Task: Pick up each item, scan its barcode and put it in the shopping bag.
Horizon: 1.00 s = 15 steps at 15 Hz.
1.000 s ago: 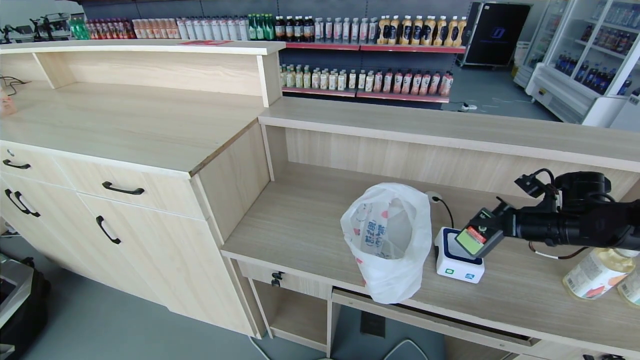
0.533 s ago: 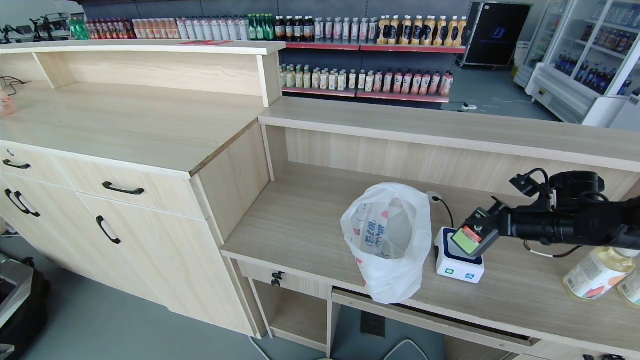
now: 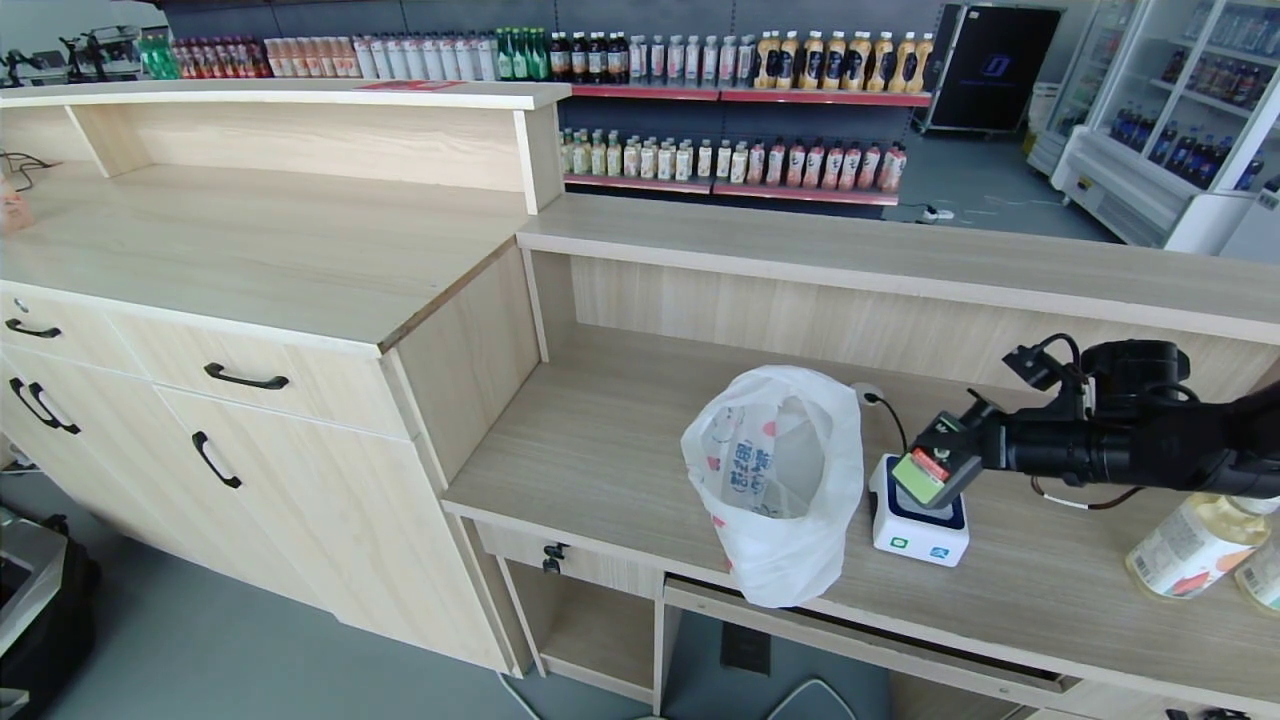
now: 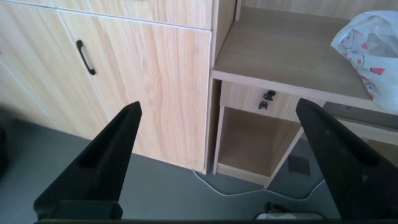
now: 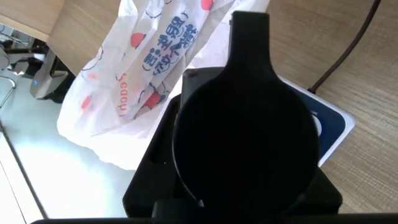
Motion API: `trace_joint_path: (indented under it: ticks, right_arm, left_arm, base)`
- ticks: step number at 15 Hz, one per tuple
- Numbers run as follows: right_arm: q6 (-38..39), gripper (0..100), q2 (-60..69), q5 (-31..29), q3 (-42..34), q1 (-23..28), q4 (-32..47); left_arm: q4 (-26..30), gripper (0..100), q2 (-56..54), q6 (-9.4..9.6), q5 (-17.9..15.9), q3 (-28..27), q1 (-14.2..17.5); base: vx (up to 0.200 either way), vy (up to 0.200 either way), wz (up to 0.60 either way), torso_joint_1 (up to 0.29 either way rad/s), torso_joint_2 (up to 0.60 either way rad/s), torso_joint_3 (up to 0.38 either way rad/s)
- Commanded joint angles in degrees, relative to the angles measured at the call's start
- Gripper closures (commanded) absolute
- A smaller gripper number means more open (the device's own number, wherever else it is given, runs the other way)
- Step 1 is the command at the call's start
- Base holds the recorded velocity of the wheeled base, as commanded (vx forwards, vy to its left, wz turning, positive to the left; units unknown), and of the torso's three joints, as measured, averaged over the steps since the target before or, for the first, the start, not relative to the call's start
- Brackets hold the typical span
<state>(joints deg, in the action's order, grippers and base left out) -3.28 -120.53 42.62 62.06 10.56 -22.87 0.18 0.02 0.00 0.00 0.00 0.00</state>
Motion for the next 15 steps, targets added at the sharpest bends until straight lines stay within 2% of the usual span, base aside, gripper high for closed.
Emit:
trace_joint_path:
  ticks: [1,4,5,7,9,10,13,14,15]
  right_arm:
    - [-0.4,100,0.3,-0.5,-0.5,-0.2,-0.7]
    - [-20.4,100,13.1,-11.9,-6.5,-0.1,-1.9]
    - [-27.1,100,16.9,-14.2,-9.7,1.9,-3.9]
    - [-38.5,100,20.9,-14.4,-15.5,6.4,-10.8]
    - [-40.8,100,22.2,-14.3,-17.4,7.2,-12.8]
    - [-40.8,100,22.3,-14.2,-17.4,6.4,-15.3]
    - [-40.3,100,18.7,-15.2,-15.5,1.9,-22.6]
    - [-39.7,100,14.9,-18.2,-12.6,-0.7,-24.4]
    - [-37.2,100,12.2,-18.7,-10.2,-2.5,-24.2]
  left_arm:
    - [0.0,0,0.0,0.0,0.0,0.0,0.0]
    - [0.0,0,0.0,0.0,0.0,0.0,0.0]
    - [0.0,0,0.0,0.0,0.0,0.0,0.0]
    - [0.0,0,0.0,0.0,0.0,0.0,0.0]
    - [0.0,0,0.0,0.0,0.0,0.0,0.0]
    - [-0.1,0,0.0,0.0,0.0,0.0,0.0]
    - [0.0,0,0.0,0.0,0.0,0.0,0.0]
    - [0.0,0,0.0,0.0,0.0,0.0,0.0]
    - [0.0,0,0.0,0.0,0.0,0.0,0.0]
  base:
    - [0.0,0.0,0.0,0.0,0.0,0.0]
    - [0.0,0.0,0.0,0.0,0.0,0.0]
    - [0.0,0.0,0.0,0.0,0.0,0.0]
    - [0.0,0.0,0.0,0.0,0.0,0.0]
    - [0.0,0.0,0.0,0.0,0.0,0.0]
    - [0.0,0.0,0.6,-0.002,0.0,0.007]
    - [0.0,0.0,0.6,0.002,0.0,0.004]
    - [0.0,0.0,0.6,0.002,0.0,0.002]
    - [0.0,0.0,0.6,-0.002,0.0,-0.002]
